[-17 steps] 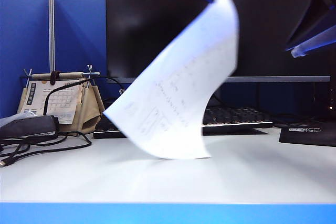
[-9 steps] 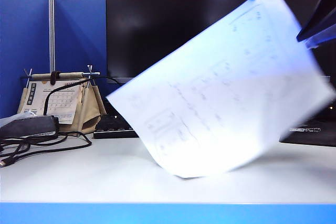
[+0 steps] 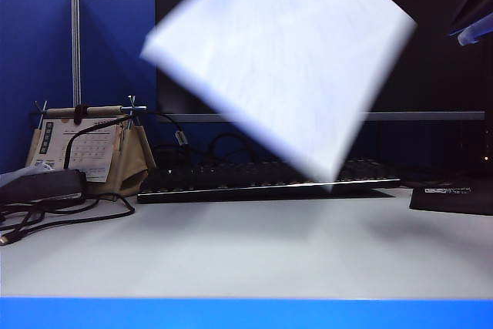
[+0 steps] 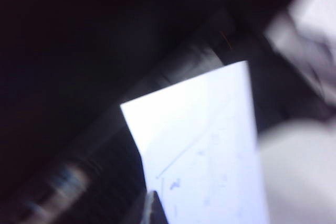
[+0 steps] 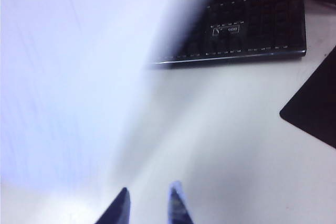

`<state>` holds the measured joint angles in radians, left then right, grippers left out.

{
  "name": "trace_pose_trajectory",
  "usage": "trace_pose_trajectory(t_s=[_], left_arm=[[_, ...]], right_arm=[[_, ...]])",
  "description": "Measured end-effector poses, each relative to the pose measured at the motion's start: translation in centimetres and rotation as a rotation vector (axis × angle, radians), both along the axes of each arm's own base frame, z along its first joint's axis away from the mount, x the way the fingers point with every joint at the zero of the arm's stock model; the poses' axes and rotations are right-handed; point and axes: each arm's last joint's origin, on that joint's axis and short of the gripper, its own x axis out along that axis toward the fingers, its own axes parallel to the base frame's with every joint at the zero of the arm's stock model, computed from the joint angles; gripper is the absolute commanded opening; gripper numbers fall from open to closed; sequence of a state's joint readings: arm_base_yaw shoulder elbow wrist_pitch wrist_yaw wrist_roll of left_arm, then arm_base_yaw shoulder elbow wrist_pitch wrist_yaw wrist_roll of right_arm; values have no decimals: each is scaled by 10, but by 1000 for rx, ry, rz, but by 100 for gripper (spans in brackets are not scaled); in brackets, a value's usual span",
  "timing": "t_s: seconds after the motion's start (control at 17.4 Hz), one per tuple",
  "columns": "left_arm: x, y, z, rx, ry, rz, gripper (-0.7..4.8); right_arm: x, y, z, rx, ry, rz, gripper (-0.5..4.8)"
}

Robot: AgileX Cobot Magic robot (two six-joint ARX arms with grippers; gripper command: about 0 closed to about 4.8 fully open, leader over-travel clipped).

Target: Put a wrinkled paper upside down.

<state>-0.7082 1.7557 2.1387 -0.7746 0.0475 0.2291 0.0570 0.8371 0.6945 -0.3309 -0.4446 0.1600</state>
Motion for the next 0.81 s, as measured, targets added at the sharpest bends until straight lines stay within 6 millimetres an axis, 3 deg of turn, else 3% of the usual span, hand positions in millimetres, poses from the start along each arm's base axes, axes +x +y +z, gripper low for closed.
trace_pose_trajectory(t_s=[0.12, 0.23, 0.4, 0.58, 0.81], left_arm=[[-6, 18, 28, -51, -78, 28, -5], [-16, 25, 44, -70, -125, 22, -5], [-38, 6, 39, -31, -101, -75, -5], [-47, -35, -7, 118, 22, -163, -5], [-36, -54, -88, 262, 241, -158, -5]], right_arm=[[-1, 0, 1, 0, -5, 0, 99], [-1, 0, 1, 0, -4, 0, 99], [0, 0, 1, 0, -4, 1, 99], [0, 0, 1, 0, -4, 1, 99], [-6, 0, 6, 1, -26, 2, 99]])
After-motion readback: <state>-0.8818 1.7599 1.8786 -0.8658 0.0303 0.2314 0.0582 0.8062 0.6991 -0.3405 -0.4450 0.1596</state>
